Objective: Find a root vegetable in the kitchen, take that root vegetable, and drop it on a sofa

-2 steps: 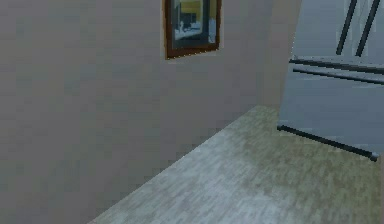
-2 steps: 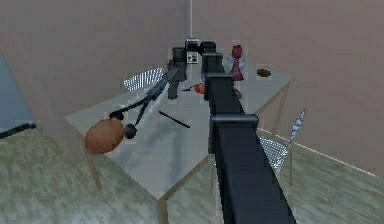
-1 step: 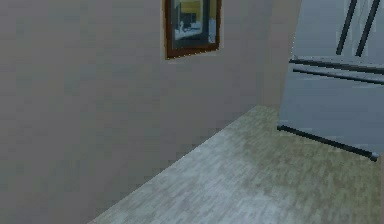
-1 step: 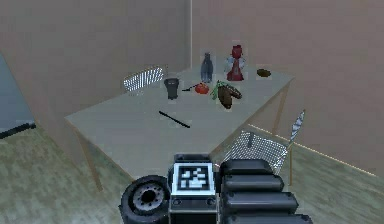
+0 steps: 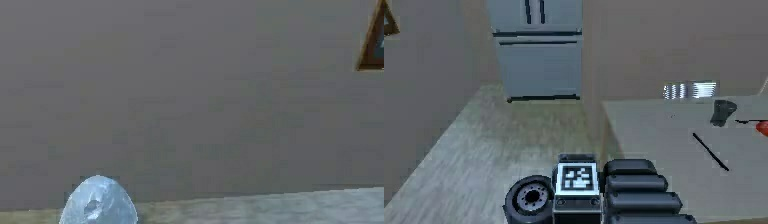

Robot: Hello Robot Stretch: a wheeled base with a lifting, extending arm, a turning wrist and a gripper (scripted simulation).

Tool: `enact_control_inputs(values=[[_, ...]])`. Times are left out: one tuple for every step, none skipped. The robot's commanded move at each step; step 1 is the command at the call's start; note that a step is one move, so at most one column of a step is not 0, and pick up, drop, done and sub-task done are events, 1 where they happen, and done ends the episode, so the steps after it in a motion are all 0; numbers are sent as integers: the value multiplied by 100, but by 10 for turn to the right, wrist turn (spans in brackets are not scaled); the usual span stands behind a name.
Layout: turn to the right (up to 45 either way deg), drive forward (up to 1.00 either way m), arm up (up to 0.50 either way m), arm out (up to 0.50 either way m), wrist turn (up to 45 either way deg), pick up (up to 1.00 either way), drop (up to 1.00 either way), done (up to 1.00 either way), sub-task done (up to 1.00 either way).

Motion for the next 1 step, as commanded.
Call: enact_control_inputs(values=[[-450, 0, 0, 0, 0, 0, 0, 0, 0]])
